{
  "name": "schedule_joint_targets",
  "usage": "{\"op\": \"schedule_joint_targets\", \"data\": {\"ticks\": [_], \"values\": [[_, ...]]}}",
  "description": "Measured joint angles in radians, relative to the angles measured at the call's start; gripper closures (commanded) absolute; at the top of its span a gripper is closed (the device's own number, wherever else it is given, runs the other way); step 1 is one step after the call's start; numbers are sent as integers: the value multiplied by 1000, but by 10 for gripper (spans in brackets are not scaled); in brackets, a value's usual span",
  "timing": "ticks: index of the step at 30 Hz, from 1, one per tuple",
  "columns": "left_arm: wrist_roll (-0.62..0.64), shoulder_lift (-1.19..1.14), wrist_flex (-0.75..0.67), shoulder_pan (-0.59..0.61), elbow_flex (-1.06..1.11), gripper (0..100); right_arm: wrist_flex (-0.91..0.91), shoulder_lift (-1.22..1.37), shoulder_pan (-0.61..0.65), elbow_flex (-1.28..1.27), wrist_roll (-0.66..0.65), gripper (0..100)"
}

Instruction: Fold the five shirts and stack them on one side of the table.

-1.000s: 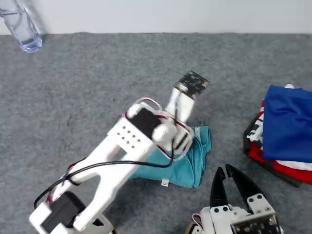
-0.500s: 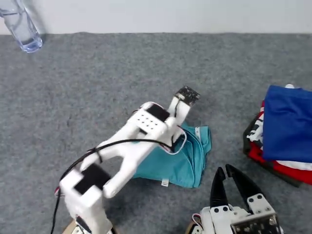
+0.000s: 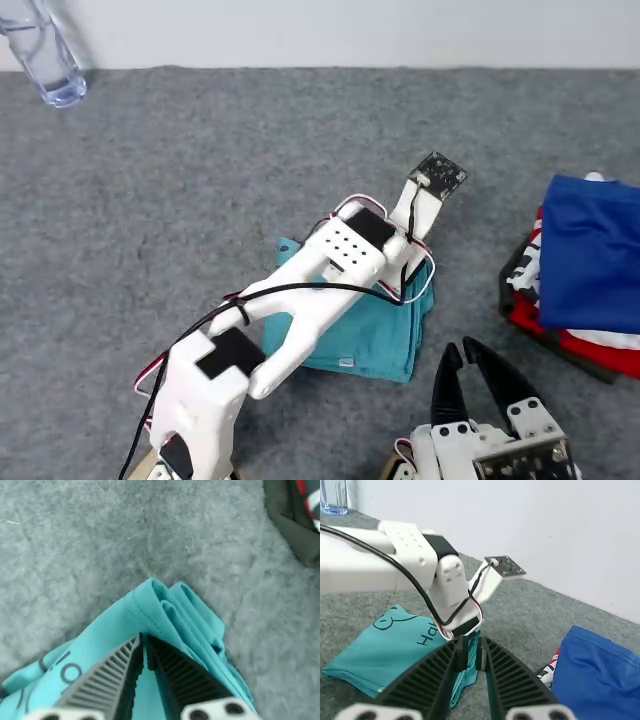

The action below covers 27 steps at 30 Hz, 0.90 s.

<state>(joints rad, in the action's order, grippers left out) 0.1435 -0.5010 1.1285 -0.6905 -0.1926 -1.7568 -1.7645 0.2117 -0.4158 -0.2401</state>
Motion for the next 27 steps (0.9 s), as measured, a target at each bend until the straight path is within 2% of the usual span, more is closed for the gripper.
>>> {"op": "schedule_joint_targets", "data": {"ticks": [7, 14, 21, 27], "values": [[0, 15, 63, 15, 0, 978, 0, 0, 0, 0, 0, 938], [0, 186, 253, 15, 0, 768, 0, 0, 0, 0, 0, 938], [0, 288, 423, 87, 0, 771, 0, 0, 0, 0, 0, 940], [-25, 350, 545, 89, 31, 855, 0, 0, 0, 0, 0, 941]]}}
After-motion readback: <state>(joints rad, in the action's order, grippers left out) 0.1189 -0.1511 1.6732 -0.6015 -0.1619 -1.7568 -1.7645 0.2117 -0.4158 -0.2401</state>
